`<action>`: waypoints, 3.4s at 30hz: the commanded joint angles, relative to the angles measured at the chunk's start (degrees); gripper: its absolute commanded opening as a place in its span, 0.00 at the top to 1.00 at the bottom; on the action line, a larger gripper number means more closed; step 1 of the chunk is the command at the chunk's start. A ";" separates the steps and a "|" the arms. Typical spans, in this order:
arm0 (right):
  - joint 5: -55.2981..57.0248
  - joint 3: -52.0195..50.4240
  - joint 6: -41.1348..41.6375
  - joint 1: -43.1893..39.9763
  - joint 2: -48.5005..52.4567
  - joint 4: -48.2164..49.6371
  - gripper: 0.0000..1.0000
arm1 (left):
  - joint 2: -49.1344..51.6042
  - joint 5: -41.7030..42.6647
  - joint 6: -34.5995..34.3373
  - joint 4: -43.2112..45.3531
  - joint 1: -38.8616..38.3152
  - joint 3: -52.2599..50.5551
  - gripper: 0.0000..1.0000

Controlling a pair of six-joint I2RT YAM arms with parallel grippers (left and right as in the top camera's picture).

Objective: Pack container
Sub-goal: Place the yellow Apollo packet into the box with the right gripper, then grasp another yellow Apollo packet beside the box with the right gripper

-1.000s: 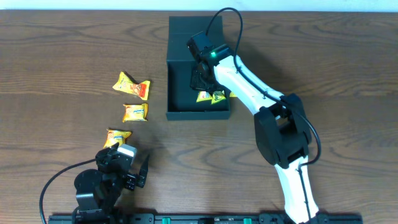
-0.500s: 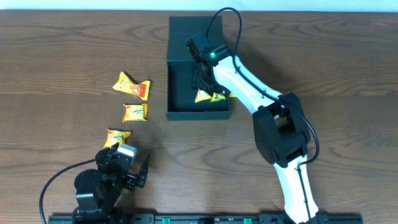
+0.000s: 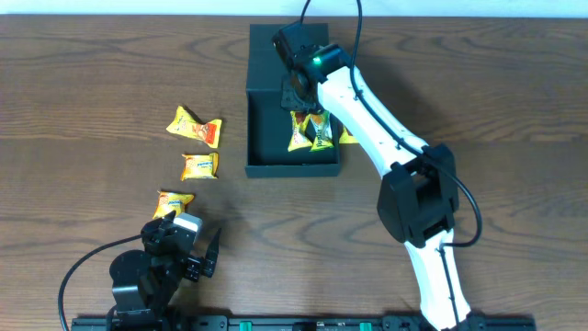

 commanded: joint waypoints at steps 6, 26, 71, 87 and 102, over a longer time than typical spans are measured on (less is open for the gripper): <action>-4.52 0.22 -7.78 2.89 1.42 -0.09 0.98 | -0.33 -0.15 -0.24 0.20 -0.22 -0.61 0.05; -4.11 -1.92 -10.25 3.67 8.00 0.90 0.99 | -0.33 -0.15 -0.24 0.20 -0.22 -0.61 0.05; 3.72 7.63 -11.08 -7.17 -6.56 -6.67 0.92 | -0.33 -0.15 -0.24 0.20 -0.22 -0.61 0.05; -4.42 -19.43 -9.53 -13.03 -6.08 3.78 0.18 | -0.33 -0.15 -0.24 0.20 -0.22 -0.61 0.05; -1.42 -25.77 -8.92 -12.28 -6.08 10.86 0.31 | -0.33 -0.15 -0.24 0.20 -0.22 -0.61 0.05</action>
